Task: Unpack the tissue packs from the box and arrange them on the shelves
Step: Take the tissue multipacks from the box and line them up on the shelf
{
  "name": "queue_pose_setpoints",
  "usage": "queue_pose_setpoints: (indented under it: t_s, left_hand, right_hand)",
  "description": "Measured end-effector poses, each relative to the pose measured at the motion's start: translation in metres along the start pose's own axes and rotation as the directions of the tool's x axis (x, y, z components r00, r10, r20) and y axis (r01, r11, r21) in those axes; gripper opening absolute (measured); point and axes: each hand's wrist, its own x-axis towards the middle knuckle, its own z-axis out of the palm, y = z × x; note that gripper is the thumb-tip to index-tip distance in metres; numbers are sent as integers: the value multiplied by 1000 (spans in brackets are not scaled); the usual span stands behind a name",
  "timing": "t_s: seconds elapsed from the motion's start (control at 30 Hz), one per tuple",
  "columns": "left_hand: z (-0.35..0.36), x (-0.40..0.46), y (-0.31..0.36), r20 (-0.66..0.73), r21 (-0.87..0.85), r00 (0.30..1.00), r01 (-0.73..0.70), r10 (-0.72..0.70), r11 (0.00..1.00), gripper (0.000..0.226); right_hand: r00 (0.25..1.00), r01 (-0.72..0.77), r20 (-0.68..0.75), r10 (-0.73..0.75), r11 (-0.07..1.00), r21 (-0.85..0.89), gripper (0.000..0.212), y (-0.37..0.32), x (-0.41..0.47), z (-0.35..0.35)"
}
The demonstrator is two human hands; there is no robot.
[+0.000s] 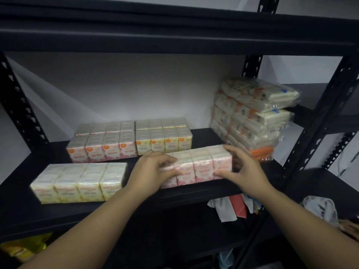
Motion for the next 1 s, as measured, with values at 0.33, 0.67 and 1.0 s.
queue_pose_setpoints:
  t_s: [0.33,0.67,1.0]
  left_hand:
    - [-15,32,-9,320,182,947,-45,-16,982,67]
    - [-20,0,12,272,216,962,-34,-27,976,45]
    - [-12,37,11,323,86,944,-97,65,992,31]
  right_hand:
    - [997,-34,-74,25,992,-125,63,18,-10,14]
    - [984,-121,-157,87,967,-224,49,9,19,38]
    - [959,-255,-159,236,960,-113,63,-38,-3,64]
